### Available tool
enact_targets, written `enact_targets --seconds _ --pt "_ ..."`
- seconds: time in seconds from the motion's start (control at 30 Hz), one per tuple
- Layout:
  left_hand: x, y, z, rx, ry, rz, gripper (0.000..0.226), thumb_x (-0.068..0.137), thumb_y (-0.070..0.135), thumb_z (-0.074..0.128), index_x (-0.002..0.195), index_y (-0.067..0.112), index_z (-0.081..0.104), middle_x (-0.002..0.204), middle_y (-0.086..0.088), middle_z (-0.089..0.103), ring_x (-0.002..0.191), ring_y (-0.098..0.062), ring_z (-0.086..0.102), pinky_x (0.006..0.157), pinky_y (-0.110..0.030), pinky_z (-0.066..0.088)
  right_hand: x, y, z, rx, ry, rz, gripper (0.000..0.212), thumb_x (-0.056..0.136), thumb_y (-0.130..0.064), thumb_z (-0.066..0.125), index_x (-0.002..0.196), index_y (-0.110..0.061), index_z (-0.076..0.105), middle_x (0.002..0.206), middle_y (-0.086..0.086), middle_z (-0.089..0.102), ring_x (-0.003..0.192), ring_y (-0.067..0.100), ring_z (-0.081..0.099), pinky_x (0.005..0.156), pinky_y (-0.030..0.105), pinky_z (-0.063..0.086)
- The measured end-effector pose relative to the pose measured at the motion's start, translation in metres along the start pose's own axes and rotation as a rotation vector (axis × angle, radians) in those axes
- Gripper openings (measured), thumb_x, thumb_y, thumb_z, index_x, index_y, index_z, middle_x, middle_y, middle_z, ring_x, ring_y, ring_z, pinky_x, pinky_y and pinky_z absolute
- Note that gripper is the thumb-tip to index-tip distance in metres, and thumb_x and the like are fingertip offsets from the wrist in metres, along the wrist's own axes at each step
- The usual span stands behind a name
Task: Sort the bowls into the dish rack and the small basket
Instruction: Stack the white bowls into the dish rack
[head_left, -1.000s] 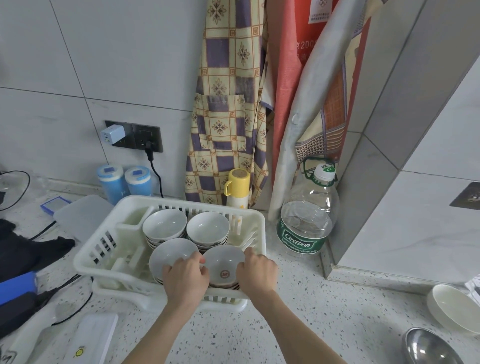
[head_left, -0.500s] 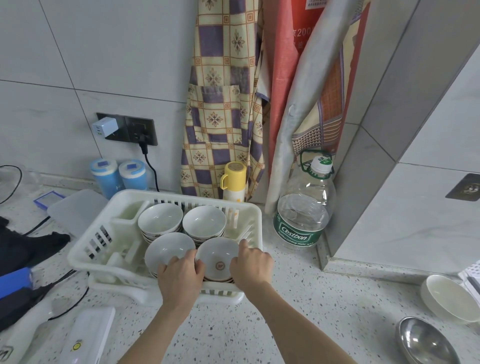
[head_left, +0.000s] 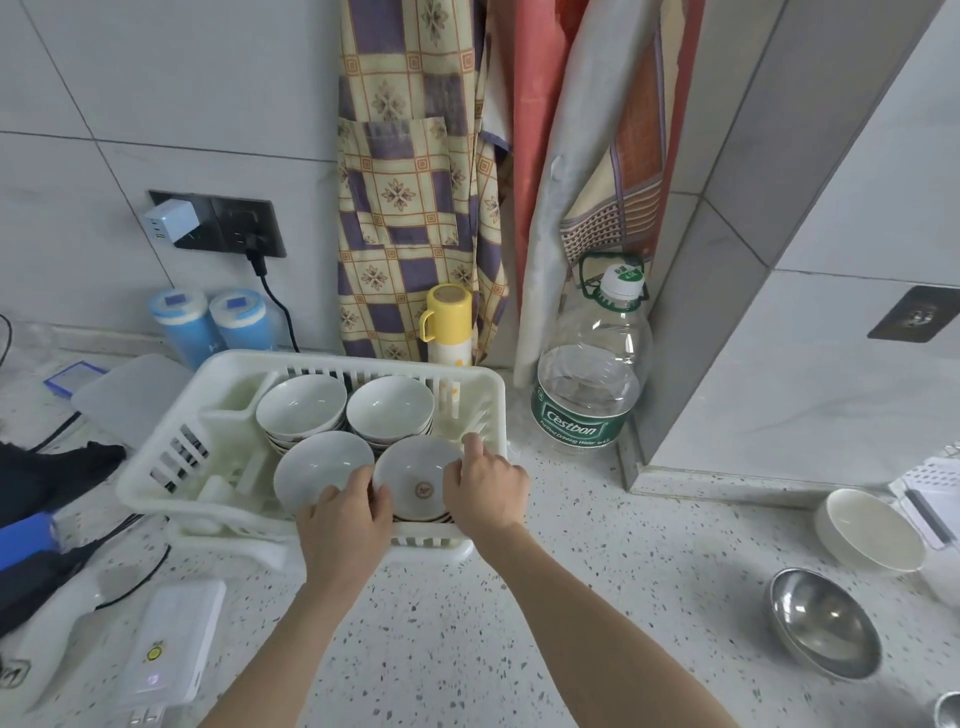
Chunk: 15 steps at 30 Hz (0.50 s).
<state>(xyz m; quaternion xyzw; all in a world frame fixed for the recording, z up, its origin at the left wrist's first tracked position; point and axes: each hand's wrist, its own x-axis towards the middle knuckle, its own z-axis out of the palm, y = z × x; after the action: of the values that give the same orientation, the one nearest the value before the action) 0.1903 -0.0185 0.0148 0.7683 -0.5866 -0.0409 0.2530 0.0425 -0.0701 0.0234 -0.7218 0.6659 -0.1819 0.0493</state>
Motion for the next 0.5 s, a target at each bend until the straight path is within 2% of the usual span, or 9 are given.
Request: enact_targets --seconds 0.1,0.17,0.23,0.3,0.37,0.4,0.5 --pt "-0.007 0.005 -0.006 -0.09 -0.05 -0.094 0.036 0.096 0.029 0.053 0.128 0.013 0.054 0.083 -0.005 0.071 0.089 -0.032 0.063 0.084 -0.042 0.038 -0.003 0.002 -0.004 0.135 0.027 0.021 0.028 0.092 -0.023 0.038 0.112 -0.013 0.054 0.066 -0.001 0.058 0.053 0.021 0.047 0.06 0.029 0.037" --pt "-0.013 0.01 -0.009 -0.161 -0.072 -0.153 0.04 0.097 0.027 0.053 0.133 0.012 0.051 0.088 -0.008 0.071 0.089 -0.033 0.063 0.085 -0.044 0.042 -0.009 0.009 -0.007 0.247 0.022 0.023 0.029 0.092 -0.02 0.042 0.117 -0.014 0.054 0.073 -0.001 0.065 0.06 0.02 0.052 0.068 0.03 0.038" --pt "-0.021 0.017 -0.014 -0.269 -0.077 -0.204 0.037 0.097 0.025 0.053 0.132 0.012 0.053 0.092 -0.005 0.071 0.088 -0.029 0.064 0.08 -0.042 0.046 -0.019 0.019 -0.013 0.451 -0.068 0.026 0.032 0.093 -0.016 0.044 0.124 -0.017 0.051 0.085 -0.005 0.066 0.074 0.015 0.057 0.074 0.029 0.038" --pt "-0.033 0.027 -0.019 -0.393 -0.072 -0.262 0.031 0.098 0.024 0.053 0.128 0.017 0.057 0.095 -0.001 0.069 0.087 -0.025 0.063 0.075 -0.039 0.048 -0.032 0.033 -0.022 0.707 -0.168 0.049 0.034 0.095 -0.015 0.045 0.129 -0.021 0.048 0.094 -0.01 0.062 0.081 0.004 0.055 0.073 0.02 0.042" --pt "-0.045 0.038 -0.019 -0.472 -0.065 -0.299 0.027 0.098 0.026 0.052 0.124 0.023 0.058 0.094 0.002 0.068 0.084 -0.022 0.062 0.071 -0.038 0.048 -0.045 0.048 -0.032 0.851 -0.208 0.064 0.036 0.096 -0.013 0.046 0.131 -0.023 0.048 0.097 -0.012 0.062 0.085 -0.006 0.054 0.071 0.009 0.043" --pt "-0.051 0.044 -0.018 -0.492 -0.055 -0.308 0.023 0.098 0.027 0.051 0.12 0.025 0.059 0.089 0.004 0.067 0.08 -0.019 0.062 0.067 -0.037 0.048 -0.052 0.057 -0.037 0.873 -0.22 0.055 0.035 0.097 -0.013 0.046 0.13 -0.023 0.048 0.096 -0.013 0.063 0.084 -0.008 0.055 0.072 0.01 0.044" --pt "-0.069 0.066 -0.012 -0.531 -0.021 -0.323 0.013 0.097 0.027 0.052 0.109 0.028 0.059 0.075 0.001 0.063 0.07 -0.021 0.06 0.062 -0.037 0.047 -0.073 0.086 -0.054 0.834 -0.31 0.005 0.035 0.097 -0.021 0.042 0.13 -0.03 0.045 0.087 -0.022 0.061 0.071 -0.004 0.056 0.066 0.029 0.053"
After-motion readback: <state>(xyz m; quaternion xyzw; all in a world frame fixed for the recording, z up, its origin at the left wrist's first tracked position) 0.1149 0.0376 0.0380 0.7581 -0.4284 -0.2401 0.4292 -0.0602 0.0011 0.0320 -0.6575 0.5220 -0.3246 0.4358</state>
